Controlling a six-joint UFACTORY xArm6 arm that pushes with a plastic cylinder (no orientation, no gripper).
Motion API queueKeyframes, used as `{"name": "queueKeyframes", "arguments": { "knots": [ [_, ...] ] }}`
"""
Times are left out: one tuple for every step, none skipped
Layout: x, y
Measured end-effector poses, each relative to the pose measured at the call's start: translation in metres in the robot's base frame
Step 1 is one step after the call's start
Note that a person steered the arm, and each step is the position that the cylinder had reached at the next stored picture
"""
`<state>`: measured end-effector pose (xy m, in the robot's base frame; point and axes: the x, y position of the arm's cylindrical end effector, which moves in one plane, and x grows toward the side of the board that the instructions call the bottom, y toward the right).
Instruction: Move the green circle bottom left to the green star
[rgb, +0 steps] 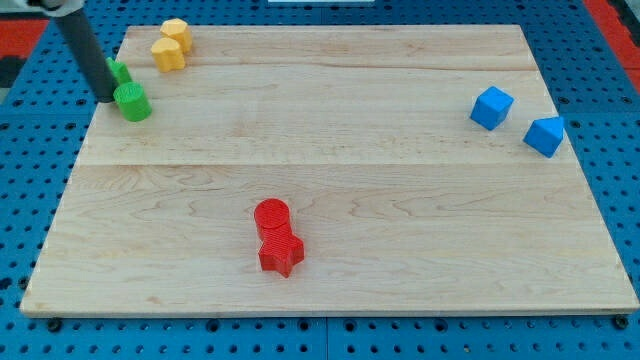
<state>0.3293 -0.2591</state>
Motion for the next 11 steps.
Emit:
{"name": "queueKeyframes", "arguments": {
  "knots": [
    [0.017,-0.027],
    [0.008,-0.045],
    [-0.035,-0.022],
    [-0.029,-0.031],
    [-0.046,-0.046],
    [-0.063,-0.003],
    [-0.023,-0.002],
    [-0.015,-0.045],
    [0.049,-0.038],
    [0.086,-0.033],
    [0.119,-0.026]
  ]
}}
